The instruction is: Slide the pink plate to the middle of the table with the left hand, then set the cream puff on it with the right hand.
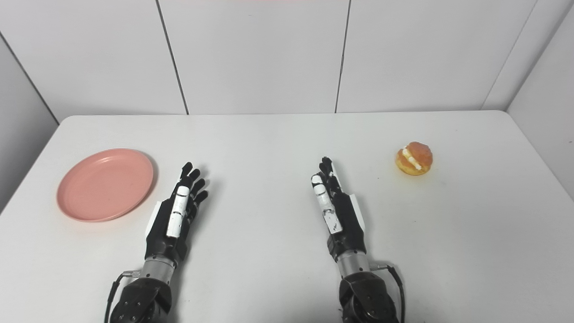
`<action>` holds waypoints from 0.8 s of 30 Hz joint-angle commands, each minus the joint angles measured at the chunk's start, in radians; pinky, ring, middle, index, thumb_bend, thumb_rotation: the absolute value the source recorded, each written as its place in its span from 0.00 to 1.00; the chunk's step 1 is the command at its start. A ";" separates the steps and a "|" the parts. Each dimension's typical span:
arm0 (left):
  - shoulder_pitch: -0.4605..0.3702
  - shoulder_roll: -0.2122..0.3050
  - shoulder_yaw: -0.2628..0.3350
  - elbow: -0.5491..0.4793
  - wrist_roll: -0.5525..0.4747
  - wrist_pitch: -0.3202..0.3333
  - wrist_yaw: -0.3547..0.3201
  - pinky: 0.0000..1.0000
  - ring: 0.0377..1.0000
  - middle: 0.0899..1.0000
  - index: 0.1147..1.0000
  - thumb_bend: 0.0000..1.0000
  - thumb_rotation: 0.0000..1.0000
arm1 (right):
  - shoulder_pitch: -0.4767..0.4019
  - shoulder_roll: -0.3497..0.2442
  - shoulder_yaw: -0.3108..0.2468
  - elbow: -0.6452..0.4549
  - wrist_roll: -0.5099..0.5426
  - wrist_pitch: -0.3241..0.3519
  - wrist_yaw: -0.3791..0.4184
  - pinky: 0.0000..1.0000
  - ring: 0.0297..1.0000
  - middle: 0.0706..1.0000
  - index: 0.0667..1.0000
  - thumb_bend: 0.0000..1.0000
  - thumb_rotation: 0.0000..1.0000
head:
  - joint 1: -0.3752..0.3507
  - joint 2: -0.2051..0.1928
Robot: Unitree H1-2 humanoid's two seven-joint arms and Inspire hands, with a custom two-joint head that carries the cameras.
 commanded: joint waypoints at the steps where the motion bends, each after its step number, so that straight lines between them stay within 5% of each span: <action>1: -0.016 0.003 0.002 -0.018 0.003 -0.013 -0.002 0.96 0.96 0.98 0.97 0.54 0.93 | -0.025 0.004 0.003 -0.025 -0.002 -0.006 0.005 1.00 1.00 1.00 0.98 0.61 0.81 | 0.001 0.000; 9: -0.012 0.032 -0.022 -0.035 -0.023 0.040 -0.063 1.00 1.00 1.00 1.00 0.59 1.00 | -0.025 0.005 0.002 -0.025 -0.006 -0.007 0.006 1.00 1.00 1.00 0.99 0.60 0.82 | 0.000 0.001; 15: -0.019 0.034 -0.023 -0.010 -0.044 0.001 -0.084 1.00 1.00 1.00 1.00 0.59 1.00 | -0.025 0.005 0.000 -0.026 0.004 -0.005 0.010 1.00 1.00 1.00 0.99 0.59 0.82 | 0.001 0.001; 24: -0.007 0.010 -0.001 0.005 -0.081 -0.145 -0.086 1.00 1.00 1.00 1.00 0.58 0.98 | -0.025 0.004 0.003 -0.022 -0.008 -0.011 0.007 1.00 1.00 1.00 0.99 0.58 0.83 | 0.002 0.000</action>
